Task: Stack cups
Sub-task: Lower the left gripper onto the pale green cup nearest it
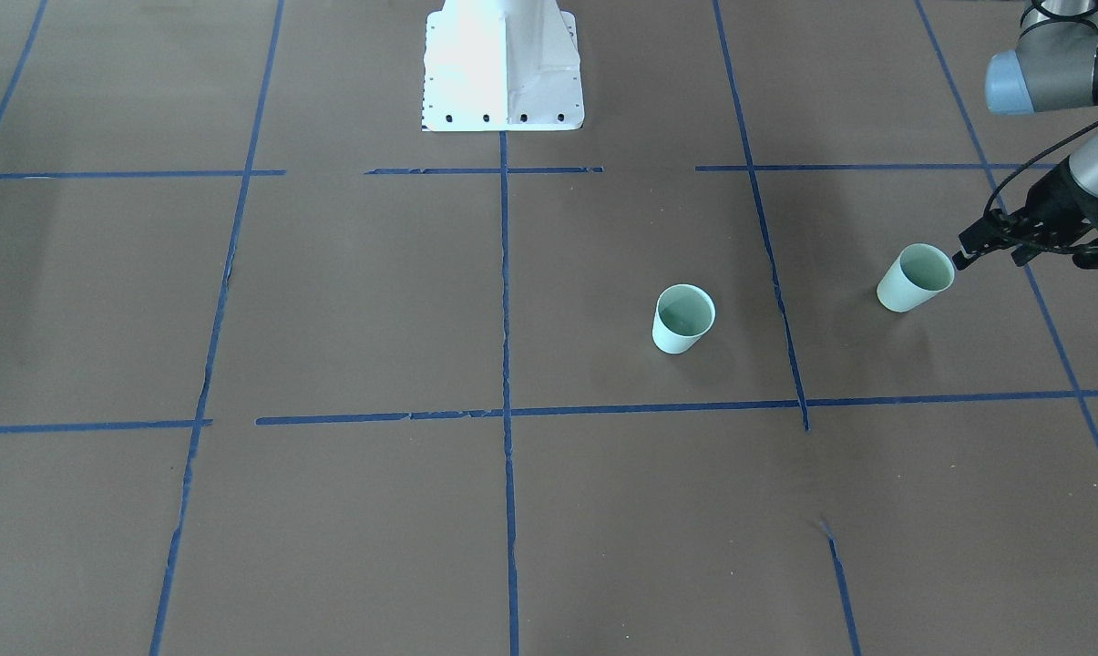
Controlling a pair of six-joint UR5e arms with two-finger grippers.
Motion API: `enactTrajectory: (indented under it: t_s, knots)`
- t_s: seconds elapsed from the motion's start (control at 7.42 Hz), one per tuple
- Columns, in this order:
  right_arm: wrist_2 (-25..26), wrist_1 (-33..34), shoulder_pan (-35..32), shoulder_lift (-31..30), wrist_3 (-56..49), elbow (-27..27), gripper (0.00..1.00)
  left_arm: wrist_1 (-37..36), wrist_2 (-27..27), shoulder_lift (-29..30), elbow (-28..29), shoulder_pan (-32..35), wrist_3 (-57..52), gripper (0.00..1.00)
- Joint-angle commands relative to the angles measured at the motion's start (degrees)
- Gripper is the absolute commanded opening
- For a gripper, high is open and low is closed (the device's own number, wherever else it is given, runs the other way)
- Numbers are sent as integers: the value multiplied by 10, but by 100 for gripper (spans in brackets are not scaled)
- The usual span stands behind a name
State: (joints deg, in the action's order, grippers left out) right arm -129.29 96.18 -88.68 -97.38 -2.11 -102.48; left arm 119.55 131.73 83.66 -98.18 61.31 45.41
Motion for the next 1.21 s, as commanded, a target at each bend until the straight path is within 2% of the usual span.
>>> enactTrajectory:
  t_s: [0.0,0.54,0.67,0.94,1.08]
  knots:
    - [0,0,0,0,0,0,100,13,-1,0,8,-21,7,100]
    - [0,0,0,0,0,0,100,30,-7,13,35,-35,8,100]
    - [0,0,0,0,0,0,100,47,-7,13,47,-35,8,97]
    - [0,1,0,0,0,0,100,53,-10,13,48,-35,7,22]
    - [0,0,0,0,0,0,100,53,-11,13,41,-35,8,0]
